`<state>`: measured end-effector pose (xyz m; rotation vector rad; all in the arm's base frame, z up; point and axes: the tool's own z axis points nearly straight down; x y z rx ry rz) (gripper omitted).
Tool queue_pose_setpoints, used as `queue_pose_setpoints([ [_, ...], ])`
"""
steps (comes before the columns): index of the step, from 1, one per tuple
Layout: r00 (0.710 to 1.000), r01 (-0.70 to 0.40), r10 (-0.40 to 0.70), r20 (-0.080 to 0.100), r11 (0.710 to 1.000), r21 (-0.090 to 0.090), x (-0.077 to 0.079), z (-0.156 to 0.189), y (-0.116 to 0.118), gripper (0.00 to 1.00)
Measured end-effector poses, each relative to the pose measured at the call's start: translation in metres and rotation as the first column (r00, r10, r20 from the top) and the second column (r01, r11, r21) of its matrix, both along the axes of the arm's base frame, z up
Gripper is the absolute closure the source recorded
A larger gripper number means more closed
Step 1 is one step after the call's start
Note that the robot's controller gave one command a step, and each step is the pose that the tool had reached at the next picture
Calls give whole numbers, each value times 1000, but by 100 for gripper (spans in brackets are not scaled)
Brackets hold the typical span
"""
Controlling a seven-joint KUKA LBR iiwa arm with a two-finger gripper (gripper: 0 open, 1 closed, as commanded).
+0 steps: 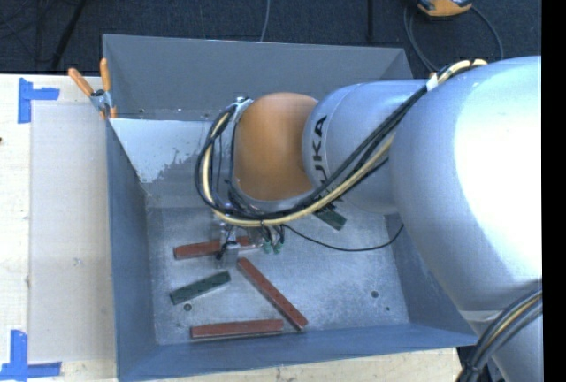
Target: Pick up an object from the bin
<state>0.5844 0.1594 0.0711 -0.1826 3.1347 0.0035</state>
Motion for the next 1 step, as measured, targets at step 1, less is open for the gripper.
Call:
queue_pose_setpoints([
  [1,999,50,-50,5,999,0,-28,183,-7,100],
])
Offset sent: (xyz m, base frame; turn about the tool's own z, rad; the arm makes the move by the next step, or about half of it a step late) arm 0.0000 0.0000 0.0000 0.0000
